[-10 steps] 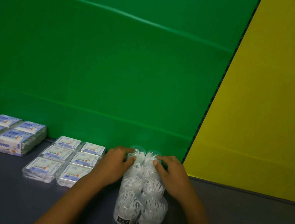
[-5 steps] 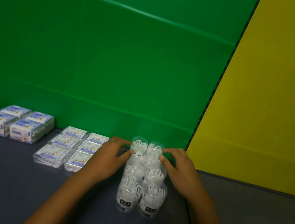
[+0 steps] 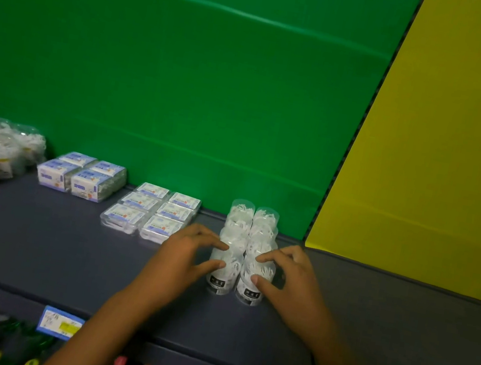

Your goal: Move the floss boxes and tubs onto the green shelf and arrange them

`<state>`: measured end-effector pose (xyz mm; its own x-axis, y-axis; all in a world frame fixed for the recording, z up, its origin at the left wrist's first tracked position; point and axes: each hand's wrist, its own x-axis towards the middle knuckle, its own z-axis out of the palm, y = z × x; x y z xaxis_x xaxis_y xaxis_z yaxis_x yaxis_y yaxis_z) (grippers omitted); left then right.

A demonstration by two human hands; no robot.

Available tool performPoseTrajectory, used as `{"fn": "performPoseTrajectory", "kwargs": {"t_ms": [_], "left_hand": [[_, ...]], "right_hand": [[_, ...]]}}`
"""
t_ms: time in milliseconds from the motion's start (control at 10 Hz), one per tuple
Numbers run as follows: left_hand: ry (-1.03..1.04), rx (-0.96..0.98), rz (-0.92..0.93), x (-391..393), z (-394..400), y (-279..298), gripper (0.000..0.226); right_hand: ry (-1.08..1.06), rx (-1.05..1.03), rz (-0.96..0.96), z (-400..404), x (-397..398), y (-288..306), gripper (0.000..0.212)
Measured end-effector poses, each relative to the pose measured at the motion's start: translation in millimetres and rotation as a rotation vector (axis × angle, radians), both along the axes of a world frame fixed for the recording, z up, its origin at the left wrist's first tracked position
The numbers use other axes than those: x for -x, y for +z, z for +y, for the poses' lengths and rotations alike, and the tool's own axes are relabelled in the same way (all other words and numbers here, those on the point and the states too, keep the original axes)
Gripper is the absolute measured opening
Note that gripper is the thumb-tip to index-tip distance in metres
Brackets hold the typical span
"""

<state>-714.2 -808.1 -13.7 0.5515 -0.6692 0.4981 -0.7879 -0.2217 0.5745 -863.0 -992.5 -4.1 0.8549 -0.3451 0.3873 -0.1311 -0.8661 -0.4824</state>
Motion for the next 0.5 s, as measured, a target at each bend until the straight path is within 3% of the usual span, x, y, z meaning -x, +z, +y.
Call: {"fn": "performPoseTrajectory", "kwargs": {"t_ms": [500], "left_hand": [[0.087,-0.06,-0.065,18,24,-4,0.039]], "right_hand": [[-0.011,0.077,-0.012,15,7,6,0.035]]}}
